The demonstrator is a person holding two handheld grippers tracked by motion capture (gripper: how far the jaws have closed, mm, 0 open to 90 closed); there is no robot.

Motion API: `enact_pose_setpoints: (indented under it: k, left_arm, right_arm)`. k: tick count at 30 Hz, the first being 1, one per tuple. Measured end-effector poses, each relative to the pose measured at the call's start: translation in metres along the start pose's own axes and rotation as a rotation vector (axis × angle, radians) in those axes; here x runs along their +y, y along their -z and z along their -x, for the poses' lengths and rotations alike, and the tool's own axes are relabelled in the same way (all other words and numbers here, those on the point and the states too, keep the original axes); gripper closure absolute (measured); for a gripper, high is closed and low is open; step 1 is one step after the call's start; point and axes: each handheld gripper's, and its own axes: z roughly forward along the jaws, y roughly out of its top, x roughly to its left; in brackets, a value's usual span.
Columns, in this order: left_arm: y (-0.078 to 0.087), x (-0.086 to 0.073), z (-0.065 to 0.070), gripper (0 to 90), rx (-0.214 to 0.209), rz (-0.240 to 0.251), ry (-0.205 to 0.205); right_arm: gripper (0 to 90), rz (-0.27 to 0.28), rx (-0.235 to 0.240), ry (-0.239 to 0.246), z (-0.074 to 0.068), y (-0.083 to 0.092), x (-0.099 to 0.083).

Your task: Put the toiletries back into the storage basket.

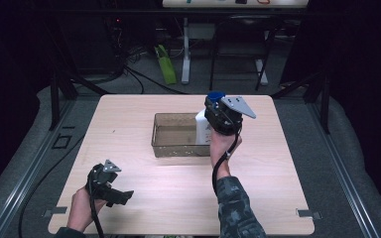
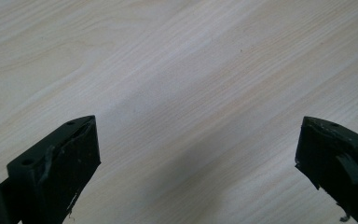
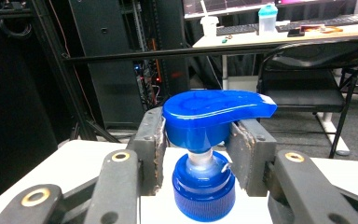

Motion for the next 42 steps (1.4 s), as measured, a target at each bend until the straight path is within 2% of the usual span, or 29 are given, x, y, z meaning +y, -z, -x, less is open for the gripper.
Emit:
enact_pose_setpoints:
  k: [10, 18, 25, 34, 42]
  left_arm:
    - [0.0, 0.0, 0.0, 0.0, -0.004, -0.003, -0.001]
    - [-0.001, 0.0, 0.001, 0.0, -0.003, -0.005, -0.002]
    - [-0.001, 0.0, 0.0, 0.0, -0.002, -0.011, -0.003]
    - [-0.002, 0.0, 0.001, 0.0, -0.002, -0.015, -0.011]
    - [-0.002, 0.0, 0.001, 0.0, 0.003, -0.014, -0.009]
  right_arm:
    - [53.8, -0.037, 0.035, 0.014, 0.007, 0.004, 0.004]
    - [35.4, -0.076, 0.043, -0.001, 0.019, 0.013, 0.007]
    - [19.4, -0.158, 0.069, 0.007, 0.034, 0.023, 0.007]
    - [12.9, -0.229, 0.096, 0.035, 0.051, 0.044, 0.007]
    - [6.5, -0.315, 0.109, 0.05, 0.067, 0.062, 0.003]
